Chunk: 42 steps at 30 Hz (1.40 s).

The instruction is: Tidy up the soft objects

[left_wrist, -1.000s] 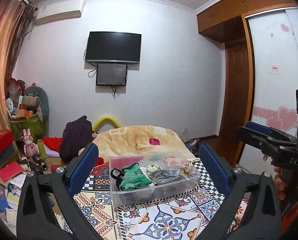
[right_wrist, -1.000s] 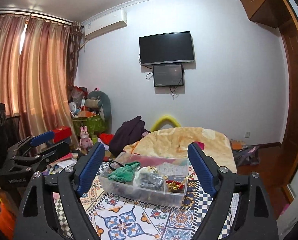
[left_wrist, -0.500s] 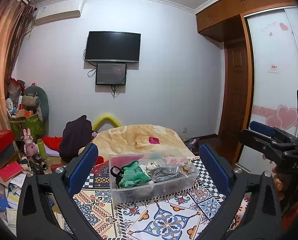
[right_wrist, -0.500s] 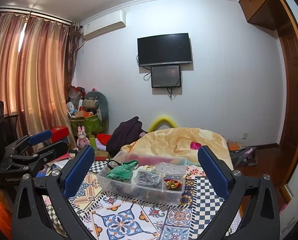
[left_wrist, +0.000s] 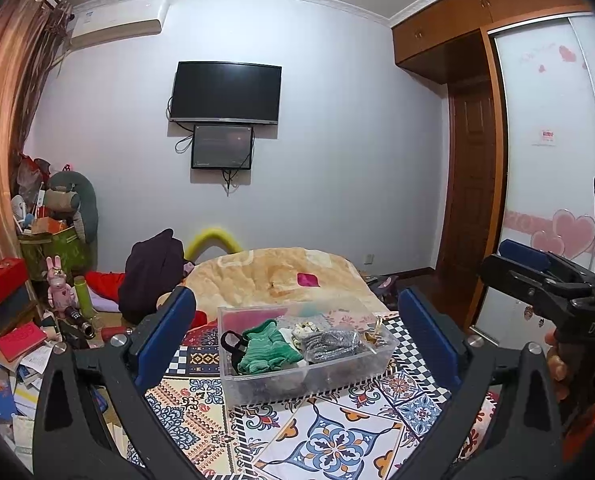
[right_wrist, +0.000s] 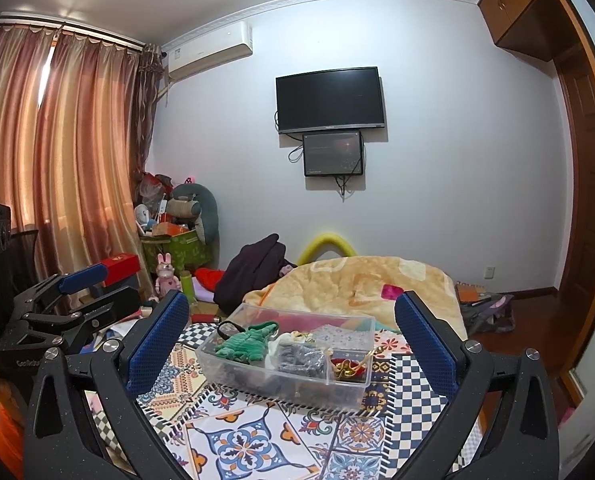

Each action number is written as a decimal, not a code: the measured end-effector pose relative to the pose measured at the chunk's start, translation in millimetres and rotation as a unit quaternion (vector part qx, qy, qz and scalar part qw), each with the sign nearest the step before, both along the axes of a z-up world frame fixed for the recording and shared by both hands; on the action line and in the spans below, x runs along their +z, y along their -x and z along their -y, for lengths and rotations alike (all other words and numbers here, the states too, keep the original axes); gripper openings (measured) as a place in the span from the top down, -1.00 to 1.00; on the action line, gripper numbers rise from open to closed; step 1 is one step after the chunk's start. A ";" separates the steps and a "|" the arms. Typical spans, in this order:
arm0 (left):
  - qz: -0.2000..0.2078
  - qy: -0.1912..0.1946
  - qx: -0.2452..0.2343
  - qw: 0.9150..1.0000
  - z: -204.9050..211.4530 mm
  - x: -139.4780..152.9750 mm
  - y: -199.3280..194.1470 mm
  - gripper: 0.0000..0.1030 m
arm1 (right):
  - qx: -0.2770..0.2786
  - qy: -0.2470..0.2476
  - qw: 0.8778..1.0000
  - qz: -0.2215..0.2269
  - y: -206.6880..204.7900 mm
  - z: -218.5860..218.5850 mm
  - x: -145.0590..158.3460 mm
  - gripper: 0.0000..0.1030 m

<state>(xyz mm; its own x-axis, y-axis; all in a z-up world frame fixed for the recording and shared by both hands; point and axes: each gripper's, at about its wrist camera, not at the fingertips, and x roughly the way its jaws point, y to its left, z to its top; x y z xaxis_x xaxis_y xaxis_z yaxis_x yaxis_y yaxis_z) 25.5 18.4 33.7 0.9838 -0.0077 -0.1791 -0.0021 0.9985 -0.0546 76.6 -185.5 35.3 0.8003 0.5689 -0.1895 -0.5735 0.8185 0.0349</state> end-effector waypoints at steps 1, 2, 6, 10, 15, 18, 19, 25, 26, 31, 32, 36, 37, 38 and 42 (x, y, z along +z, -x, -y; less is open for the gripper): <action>0.000 -0.001 0.000 1.000 0.0 0.3 0.3 -1.00 | 0.000 0.000 1.000 0.000 0.1 0.0 0.4 -1.00; 0.001 -0.002 -0.001 1.000 0.5 0.5 0.6 -1.00 | 0.000 0.000 1.000 0.001 0.4 -0.2 0.3 -1.00; 0.002 -0.003 0.000 1.000 1.2 0.8 1.7 -0.99 | 0.001 0.000 1.000 0.001 0.8 0.0 0.7 -1.00; 0.001 -0.003 -0.001 1.000 0.9 1.3 1.7 -0.99 | 0.002 -0.002 1.000 0.001 0.9 1.1 1.1 -1.00; 0.001 -0.003 -0.001 1.000 1.0 1.4 1.5 -1.00 | 0.003 -0.002 1.000 0.002 1.2 1.3 1.6 -1.00; 0.001 -0.003 -0.002 1.000 1.1 1.6 1.4 -1.00 | 0.003 -0.001 1.000 0.003 1.8 1.4 2.1 -1.00; 0.001 -0.003 -0.003 1.000 0.9 2.0 1.3 -1.00 | 0.003 -0.001 1.000 0.003 1.8 1.4 2.0 -1.00; 0.001 0.000 -0.007 1.000 -0.7 3.1 1.7 -1.00 | 0.003 0.000 1.000 0.003 2.2 1.0 2.0 -1.00; 0.002 0.001 -0.008 1.000 -1.2 3.2 1.9 -1.00 | 0.002 0.000 1.000 0.003 2.3 0.8 2.4 -1.00; 0.001 0.002 -0.007 1.000 -1.8 3.5 3.0 -1.00 | 0.001 0.001 1.000 0.003 2.2 1.3 3.5 -1.00; 0.001 0.002 -0.007 1.000 -1.5 3.4 3.1 -1.00 | 0.001 0.002 1.000 0.003 1.9 1.2 3.0 -1.00; -0.003 0.003 -0.013 1.000 -1.0 3.9 2.4 -1.00 | -0.002 0.007 1.000 0.003 1.1 0.7 2.3 -1.00; -0.004 0.002 -0.016 1.000 0.0 3.7 2.8 -1.00 | -0.002 0.008 1.000 0.003 1.2 0.3 1.7 -1.00; -0.004 0.000 -0.016 1.000 0.8 3.5 3.0 -1.00 | -0.002 0.009 1.000 0.003 1.0 0.1 1.5 -1.00; -0.001 -0.007 -0.018 1.000 3.2 3.3 4.2 -1.00 | -0.002 0.010 1.000 0.003 1.0 -0.2 1.7 -1.00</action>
<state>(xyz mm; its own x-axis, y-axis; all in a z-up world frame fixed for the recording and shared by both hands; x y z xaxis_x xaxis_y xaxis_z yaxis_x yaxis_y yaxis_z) 21.3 15.2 37.0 0.9825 -0.0410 -0.1816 0.0340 0.9986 -0.0413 75.6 -185.3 37.0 0.8034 0.5621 -0.1964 -0.5706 0.8211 0.0160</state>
